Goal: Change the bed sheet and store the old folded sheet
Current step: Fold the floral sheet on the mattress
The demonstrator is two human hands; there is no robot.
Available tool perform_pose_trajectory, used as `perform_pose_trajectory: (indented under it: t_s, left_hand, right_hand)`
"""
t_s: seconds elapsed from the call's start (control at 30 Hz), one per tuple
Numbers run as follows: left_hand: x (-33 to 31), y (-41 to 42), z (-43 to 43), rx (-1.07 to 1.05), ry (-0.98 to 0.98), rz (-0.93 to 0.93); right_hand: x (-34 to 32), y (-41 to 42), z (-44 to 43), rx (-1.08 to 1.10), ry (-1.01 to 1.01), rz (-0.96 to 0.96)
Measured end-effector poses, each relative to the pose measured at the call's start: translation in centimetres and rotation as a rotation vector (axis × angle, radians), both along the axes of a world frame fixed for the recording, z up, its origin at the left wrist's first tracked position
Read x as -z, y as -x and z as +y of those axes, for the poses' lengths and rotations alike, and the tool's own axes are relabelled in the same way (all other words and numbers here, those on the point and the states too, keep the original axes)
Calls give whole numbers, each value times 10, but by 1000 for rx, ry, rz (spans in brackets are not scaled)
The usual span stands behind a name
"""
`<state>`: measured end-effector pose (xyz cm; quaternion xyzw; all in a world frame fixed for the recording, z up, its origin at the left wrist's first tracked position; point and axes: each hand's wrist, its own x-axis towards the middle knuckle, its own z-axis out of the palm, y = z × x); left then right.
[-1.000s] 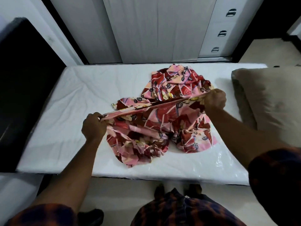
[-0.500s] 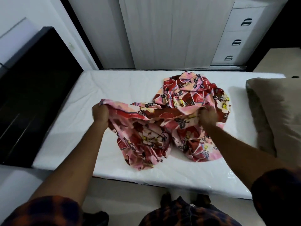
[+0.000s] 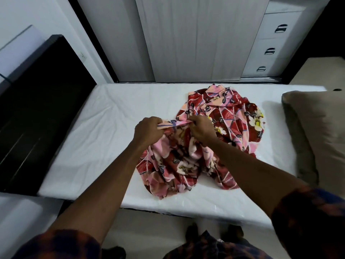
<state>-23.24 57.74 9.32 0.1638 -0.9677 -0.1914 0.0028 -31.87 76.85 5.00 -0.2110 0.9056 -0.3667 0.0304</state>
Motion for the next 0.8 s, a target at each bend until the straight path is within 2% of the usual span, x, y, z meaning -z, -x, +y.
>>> perform_pose_trajectory:
  t_s: [0.1, 0.3, 0.4, 0.47, 0.53, 0.63, 0.7, 0.73, 0.8]
  left_hand:
    - [19, -15, -8, -30, 89, 28]
    - [47, -41, -46, -240, 126, 12]
    - [39, -43, -69, -278, 129, 79]
    - [22, -31, -87, -322, 153, 130]
    - [-7, -14, -106, -397, 140, 244]
    - [-48, 2, -132, -500, 146, 426]
    - [-49, -5, -140, -570, 130, 467]
    - [-38, -13, -142, -585, 123, 438]
    - [-1, -41, -137, -609, 108, 225]
  right_hand:
    - [-1, 8, 6, 212, 86, -2]
    - [-3, 38, 36, 713, 480, -312]
    - [-12, 55, 46, 828, 622, -316]
    - [-20, 69, 47, 940, 789, -334]
    - [-28, 81, 48, 1044, 903, -333]
    - [-36, 87, 48, 1076, 988, -324]
    - [-33, 86, 52, 1072, 975, -303]
    - [-29, 82, 56, 1064, 947, -302]
    - [-10, 72, 65, 1066, 877, -302]
